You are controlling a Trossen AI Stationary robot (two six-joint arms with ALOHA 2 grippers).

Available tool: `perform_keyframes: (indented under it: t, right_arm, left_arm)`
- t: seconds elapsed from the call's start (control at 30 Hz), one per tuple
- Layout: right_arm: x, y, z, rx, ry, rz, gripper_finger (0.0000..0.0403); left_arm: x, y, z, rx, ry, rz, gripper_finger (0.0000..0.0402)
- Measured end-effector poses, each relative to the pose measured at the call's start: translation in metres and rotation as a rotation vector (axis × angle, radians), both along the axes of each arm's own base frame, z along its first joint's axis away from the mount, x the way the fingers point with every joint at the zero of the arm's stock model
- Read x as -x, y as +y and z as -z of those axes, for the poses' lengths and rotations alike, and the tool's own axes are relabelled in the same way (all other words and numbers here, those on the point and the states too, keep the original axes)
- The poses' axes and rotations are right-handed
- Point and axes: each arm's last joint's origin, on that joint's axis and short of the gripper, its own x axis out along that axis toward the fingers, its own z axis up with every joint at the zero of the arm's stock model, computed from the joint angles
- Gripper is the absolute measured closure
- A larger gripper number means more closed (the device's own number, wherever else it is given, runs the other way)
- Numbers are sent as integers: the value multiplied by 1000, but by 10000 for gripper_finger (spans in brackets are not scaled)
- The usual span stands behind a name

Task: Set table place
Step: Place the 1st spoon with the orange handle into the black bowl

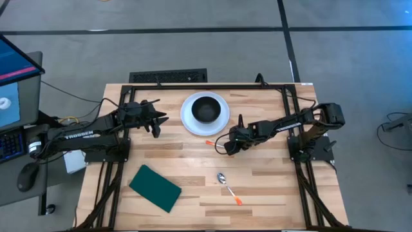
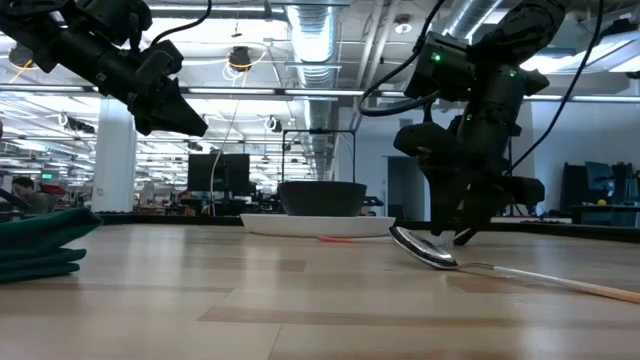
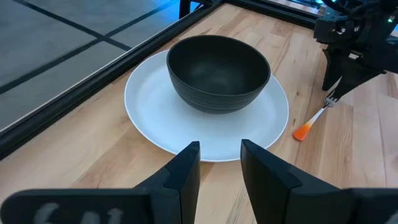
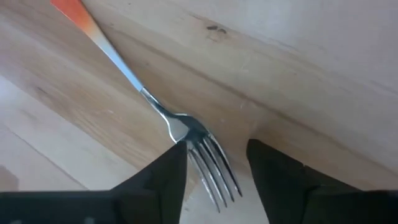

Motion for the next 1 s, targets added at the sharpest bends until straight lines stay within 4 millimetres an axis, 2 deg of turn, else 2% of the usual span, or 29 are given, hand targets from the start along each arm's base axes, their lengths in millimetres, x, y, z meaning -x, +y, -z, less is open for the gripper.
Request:
perform_keyframes:
  t: [0.2,0.43,0.67,1.0]
  right_arm:
    - [1,4,0,-35,9,31,175]
    - [1,11,1,-56,19,66,179]
    - [2,13,1,-56,23,85,201]
    - [2,13,2,-28,26,85,258]
  left_arm:
    - [0,0,0,0,1,1,296]
    - [0,0,0,-15,8,8,296]
    - [0,0,0,-15,9,8,296]
    - [0,0,1,-12,16,9,296]
